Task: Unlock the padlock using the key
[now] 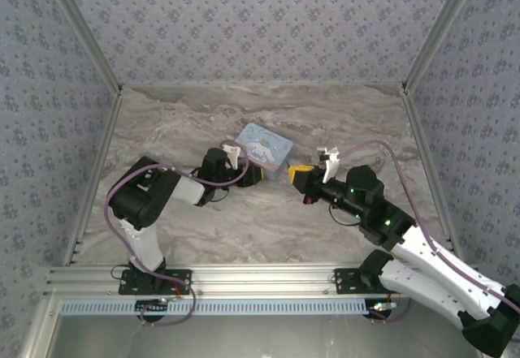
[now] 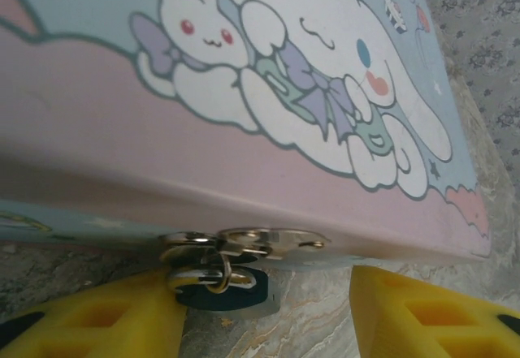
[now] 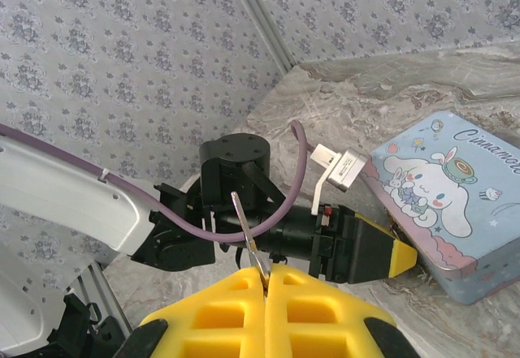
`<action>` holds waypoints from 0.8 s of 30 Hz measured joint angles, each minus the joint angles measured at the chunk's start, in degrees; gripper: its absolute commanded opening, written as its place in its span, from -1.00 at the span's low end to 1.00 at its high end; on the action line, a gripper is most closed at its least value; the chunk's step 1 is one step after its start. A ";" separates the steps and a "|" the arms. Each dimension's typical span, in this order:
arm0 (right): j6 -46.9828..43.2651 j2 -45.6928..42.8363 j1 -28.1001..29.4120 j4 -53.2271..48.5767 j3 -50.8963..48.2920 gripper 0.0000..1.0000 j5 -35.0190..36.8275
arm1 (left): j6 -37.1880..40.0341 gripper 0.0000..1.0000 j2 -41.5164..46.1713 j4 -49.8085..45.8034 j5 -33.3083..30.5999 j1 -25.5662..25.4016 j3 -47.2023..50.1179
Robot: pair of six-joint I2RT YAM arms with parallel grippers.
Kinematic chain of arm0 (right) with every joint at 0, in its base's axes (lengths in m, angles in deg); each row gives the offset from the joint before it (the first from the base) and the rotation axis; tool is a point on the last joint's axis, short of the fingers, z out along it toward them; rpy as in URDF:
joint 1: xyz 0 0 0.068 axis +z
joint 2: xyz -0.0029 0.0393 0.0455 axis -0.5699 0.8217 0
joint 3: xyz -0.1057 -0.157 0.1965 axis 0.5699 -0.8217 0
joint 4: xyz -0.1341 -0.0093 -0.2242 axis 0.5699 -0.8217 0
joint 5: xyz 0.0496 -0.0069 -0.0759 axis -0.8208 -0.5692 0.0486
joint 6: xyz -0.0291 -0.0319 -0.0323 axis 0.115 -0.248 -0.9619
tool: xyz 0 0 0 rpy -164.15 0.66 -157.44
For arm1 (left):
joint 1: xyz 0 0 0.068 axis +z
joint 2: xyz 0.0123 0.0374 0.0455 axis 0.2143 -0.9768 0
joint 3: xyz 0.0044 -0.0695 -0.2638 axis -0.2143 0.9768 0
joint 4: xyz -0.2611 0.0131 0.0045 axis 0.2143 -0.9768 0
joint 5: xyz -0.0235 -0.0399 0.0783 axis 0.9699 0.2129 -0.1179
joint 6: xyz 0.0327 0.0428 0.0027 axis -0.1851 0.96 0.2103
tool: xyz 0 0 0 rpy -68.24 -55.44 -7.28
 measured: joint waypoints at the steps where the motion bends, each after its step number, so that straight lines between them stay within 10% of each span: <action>1: 0.00 0.00 0.00 0.00 0.00 -0.99 0.00 | -0.11 0.00 -0.02 -0.02 -0.26 -0.07 0.00; 24: 0.00 -0.02 0.00 0.00 -0.17 -0.99 0.02 | -5.97 -0.27 -1.60 -1.84 -3.65 -0.46 -2.43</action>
